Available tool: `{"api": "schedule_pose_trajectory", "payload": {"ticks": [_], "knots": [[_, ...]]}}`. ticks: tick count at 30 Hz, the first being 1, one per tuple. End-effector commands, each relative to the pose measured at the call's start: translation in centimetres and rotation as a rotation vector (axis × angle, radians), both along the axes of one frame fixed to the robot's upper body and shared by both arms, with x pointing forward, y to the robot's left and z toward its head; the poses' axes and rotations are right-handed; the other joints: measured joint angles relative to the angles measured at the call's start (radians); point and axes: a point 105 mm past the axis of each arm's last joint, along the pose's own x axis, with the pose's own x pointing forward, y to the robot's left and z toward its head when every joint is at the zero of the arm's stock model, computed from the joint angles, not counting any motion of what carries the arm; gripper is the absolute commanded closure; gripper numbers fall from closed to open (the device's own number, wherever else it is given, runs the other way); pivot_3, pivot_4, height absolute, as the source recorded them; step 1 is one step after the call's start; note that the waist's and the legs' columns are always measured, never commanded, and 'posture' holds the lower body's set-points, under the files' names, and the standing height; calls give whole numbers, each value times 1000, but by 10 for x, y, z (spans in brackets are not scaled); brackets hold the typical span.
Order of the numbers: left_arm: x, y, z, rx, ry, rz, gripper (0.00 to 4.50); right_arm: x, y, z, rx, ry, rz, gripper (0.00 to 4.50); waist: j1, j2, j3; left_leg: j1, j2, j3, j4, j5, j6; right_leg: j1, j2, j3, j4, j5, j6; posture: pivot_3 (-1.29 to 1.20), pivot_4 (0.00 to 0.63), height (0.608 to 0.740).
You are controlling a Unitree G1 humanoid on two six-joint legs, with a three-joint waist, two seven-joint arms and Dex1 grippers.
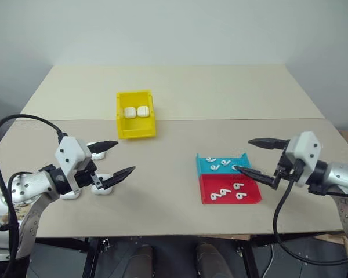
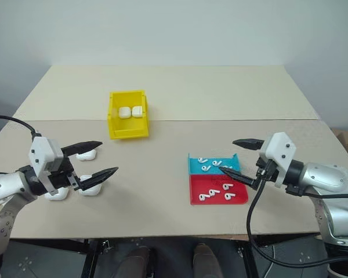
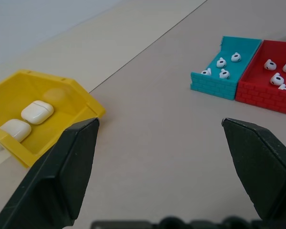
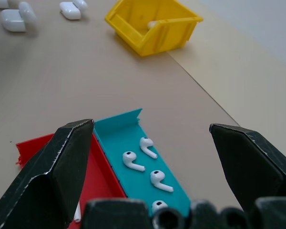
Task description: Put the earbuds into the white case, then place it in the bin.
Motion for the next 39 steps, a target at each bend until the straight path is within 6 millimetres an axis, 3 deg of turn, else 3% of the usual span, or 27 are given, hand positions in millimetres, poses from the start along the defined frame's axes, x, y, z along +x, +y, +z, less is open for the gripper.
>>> {"api": "schedule_pose_trajectory", "payload": {"ticks": [1,13,19,26,28,32,36,39], "knots": [[-4,-1,11,13,-21,-47,17,-3,6,16,14,-71,40,0,0,0,0,0,0,0,0,0,0,0,0,0,0,0,0,0,150,740],[-4,8,19,95,44,42,17,-3,15,23,45,-93,61,0,-1,0,0,0,0,0,0,0,0,0,0,0,1,0,0,0,150,740],[9,29,27,193,20,245,17,2,22,26,43,-108,91,0,-2,0,0,1,0,0,0,0,0,0,0,0,1,0,0,0,150,740],[18,62,23,218,305,584,17,-3,25,26,50,-114,99,0,3,-2,1,0,-1,-3,0,0,0,0,0,-1,1,0,1,0,150,740],[11,64,29,237,284,587,17,-3,25,25,55,-113,93,0,0,-2,1,0,0,-5,0,0,0,0,0,0,1,0,1,0,150,740],[-8,76,29,319,416,633,17,-1,28,23,72,-107,84,0,-8,-5,3,0,1,-6,0,0,0,-2,1,0,2,0,0,0,150,740],[-27,96,13,434,526,787,17,0,28,18,97,-88,67,0,-7,-5,3,3,0,-6,0,0,0,0,0,0,2,-1,0,0,150,740],[-40,108,1,405,591,829,17,-5,29,11,86,-66,71,0,-7,-5,3,3,1,-6,-1,0,0,0,0,0,2,-1,0,0,150,740]]}}
